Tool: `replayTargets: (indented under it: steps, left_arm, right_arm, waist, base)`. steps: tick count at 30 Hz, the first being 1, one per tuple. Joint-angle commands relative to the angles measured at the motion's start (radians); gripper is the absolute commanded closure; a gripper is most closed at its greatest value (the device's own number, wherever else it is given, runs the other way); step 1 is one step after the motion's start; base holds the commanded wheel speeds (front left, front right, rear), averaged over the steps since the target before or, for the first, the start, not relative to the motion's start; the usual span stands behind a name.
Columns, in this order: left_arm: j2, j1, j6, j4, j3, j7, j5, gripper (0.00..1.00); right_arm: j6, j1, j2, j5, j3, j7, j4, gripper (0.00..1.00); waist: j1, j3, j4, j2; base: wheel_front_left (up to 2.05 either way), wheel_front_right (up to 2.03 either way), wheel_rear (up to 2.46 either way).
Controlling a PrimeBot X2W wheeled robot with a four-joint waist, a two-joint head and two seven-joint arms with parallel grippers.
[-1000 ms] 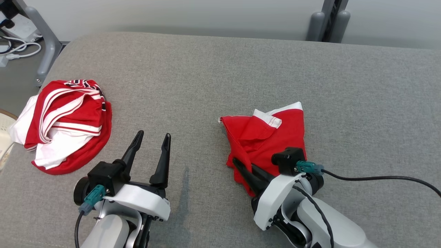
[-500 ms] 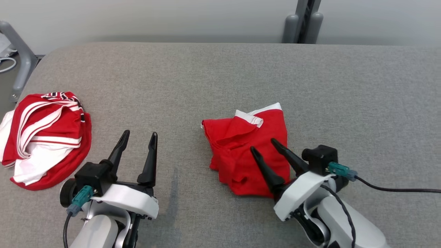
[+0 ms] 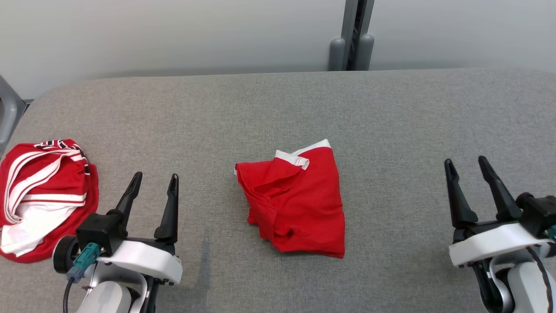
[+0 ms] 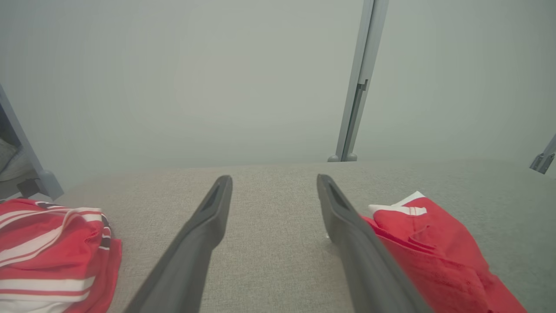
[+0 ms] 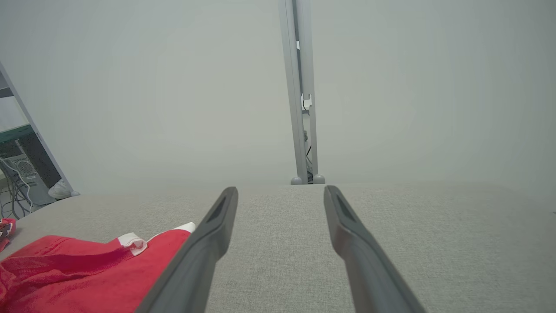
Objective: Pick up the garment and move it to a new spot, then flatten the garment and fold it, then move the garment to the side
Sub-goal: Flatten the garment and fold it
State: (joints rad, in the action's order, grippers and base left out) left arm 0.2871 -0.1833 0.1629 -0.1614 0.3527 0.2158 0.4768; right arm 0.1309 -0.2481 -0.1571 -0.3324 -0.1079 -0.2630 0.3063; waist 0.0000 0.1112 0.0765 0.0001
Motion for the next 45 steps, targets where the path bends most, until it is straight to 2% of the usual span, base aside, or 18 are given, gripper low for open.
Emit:
replayTargets:
  steps: [1,7,19,20,21,22,27,35,36,40,45]
  left_arm:
    - [0.011,0.013,0.007,0.006,-0.005,-0.002,-0.003,0.00]
    - [0.022,0.034,0.016,0.026,-0.006,-0.012,0.004,0.00]
    - [0.018,0.023,0.018,0.036,0.015,-0.020,0.001,0.00]
    - [0.017,0.020,0.017,0.037,0.017,-0.019,0.001,0.00]
    - [0.016,0.016,0.016,0.037,0.018,-0.019,0.001,0.00]
    - [0.015,0.013,0.015,0.037,0.019,-0.018,0.002,0.00]
    - [0.007,-0.008,0.008,0.035,0.024,-0.011,0.005,0.00]
    - [-0.025,-0.055,-0.014,0.010,0.043,0.009,0.009,0.00]
    - [-0.025,-0.055,-0.014,0.010,0.043,0.009,0.009,0.00]
    - [-0.044,-0.072,-0.025,-0.012,0.052,0.019,0.012,0.00]
    - [-0.066,-0.089,-0.038,-0.039,0.056,0.031,0.012,0.00]
  right_arm:
    - [0.000,0.031,0.002,0.025,0.030,0.013,-0.025,0.00]
    - [0.000,0.117,0.037,0.077,0.126,0.076,-0.138,0.00]
    - [0.000,0.135,0.066,0.097,0.138,0.149,-0.215,0.00]
    - [0.000,0.128,0.066,0.092,0.132,0.152,-0.211,0.07]
    - [0.000,0.120,0.062,0.090,0.127,0.159,-0.205,0.73]
    - [0.000,0.111,0.060,0.087,0.120,0.162,-0.199,1.00]
    - [0.000,0.031,0.049,0.067,0.047,0.184,-0.135,1.00]
    - [0.000,-0.137,0.052,0.015,-0.164,0.200,0.069,1.00]
    - [0.000,-0.137,0.052,0.015,-0.164,0.200,0.069,1.00]
    - [0.000,-0.199,0.047,-0.019,-0.235,0.193,0.196,1.00]
    - [0.000,-0.241,0.034,-0.056,-0.265,0.164,0.327,1.00]
  waist:
    - [0.0000,-0.008,-0.001,-0.0001]
    - [0.0000,-0.016,0.001,-0.0001]
    - [0.0000,-0.016,0.028,-0.0001]
    - [0.0000,-0.013,0.033,-0.0001]
    - [0.0000,-0.010,0.039,-0.0001]
    - [0.0000,-0.005,0.045,-0.0001]
    - [0.0000,0.028,0.086,-0.0001]
    - [0.0000,0.087,0.175,-0.0001]
    - [0.0000,0.087,0.175,-0.0001]
    - [0.0000,0.109,0.213,-0.0001]
    - [0.0000,0.128,0.245,-0.0001]
  base:
    - [0.00,0.00,0.00]
    - [0.00,0.00,0.00]
    - [0.00,0.00,0.00]
    - [0.00,0.00,0.00]
    - [0.00,0.00,0.00]
    - [0.00,0.00,0.00]
    - [0.00,0.00,0.00]
    - [0.00,0.00,0.00]
    - [0.00,0.00,0.00]
    - [0.00,0.00,0.00]
    - [0.00,0.00,0.00]
